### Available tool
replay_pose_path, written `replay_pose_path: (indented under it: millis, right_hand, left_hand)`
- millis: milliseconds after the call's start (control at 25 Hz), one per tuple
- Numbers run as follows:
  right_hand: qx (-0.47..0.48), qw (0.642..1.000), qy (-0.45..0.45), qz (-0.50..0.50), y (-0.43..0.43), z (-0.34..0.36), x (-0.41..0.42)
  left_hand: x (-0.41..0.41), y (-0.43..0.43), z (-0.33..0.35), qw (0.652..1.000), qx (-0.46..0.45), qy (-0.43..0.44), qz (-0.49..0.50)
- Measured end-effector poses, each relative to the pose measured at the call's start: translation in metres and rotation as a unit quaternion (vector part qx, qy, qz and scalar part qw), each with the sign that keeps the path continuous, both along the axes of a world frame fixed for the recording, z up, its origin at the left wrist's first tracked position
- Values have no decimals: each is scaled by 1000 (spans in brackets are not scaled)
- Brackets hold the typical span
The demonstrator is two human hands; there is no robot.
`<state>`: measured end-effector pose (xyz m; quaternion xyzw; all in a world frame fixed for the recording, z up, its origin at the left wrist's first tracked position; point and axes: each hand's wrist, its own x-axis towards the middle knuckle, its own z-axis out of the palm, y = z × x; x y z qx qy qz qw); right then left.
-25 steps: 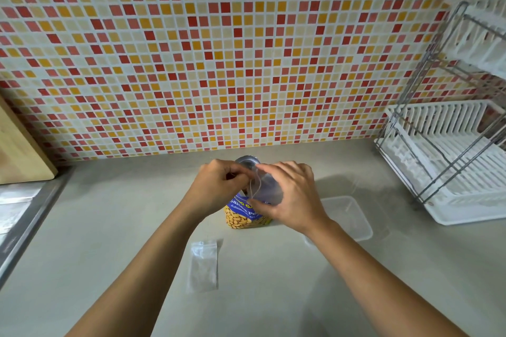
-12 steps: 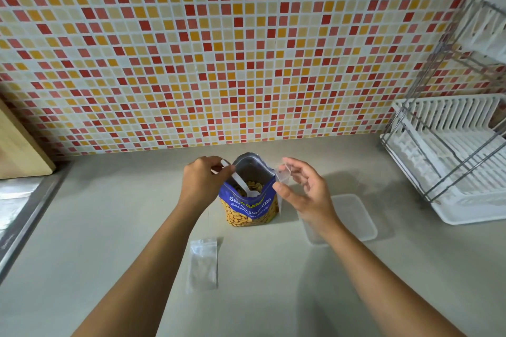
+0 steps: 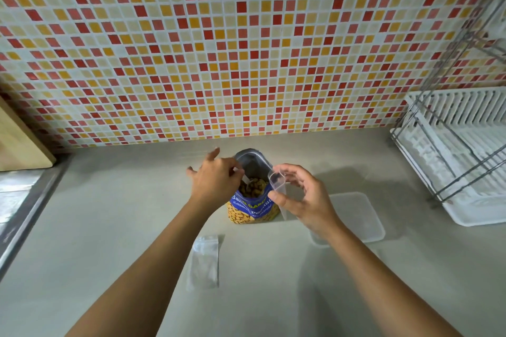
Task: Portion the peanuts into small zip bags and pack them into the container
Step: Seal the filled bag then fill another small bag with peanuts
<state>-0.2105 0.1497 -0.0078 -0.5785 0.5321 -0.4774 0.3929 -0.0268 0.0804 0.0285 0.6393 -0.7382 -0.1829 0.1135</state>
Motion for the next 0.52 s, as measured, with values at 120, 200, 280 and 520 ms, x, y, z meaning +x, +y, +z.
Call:
replay_pose_path:
  millis: [120, 200, 280, 520]
  right_hand:
    - [2, 1000, 14, 6, -2, 0, -2]
    - [7, 1000, 19, 7, -3, 1, -4]
    - [11, 1000, 21, 6, -2, 1, -5]
    - [12, 1000, 28, 2, 0, 4, -5]
  left_hand:
    - [-8, -2, 1, 996, 25, 61, 64]
    - [-8, -3, -1, 993, 23, 82, 83]
    - [-5, -2, -3, 993, 12, 83, 81]
    - [-4, 2, 2, 994, 0, 77, 72]
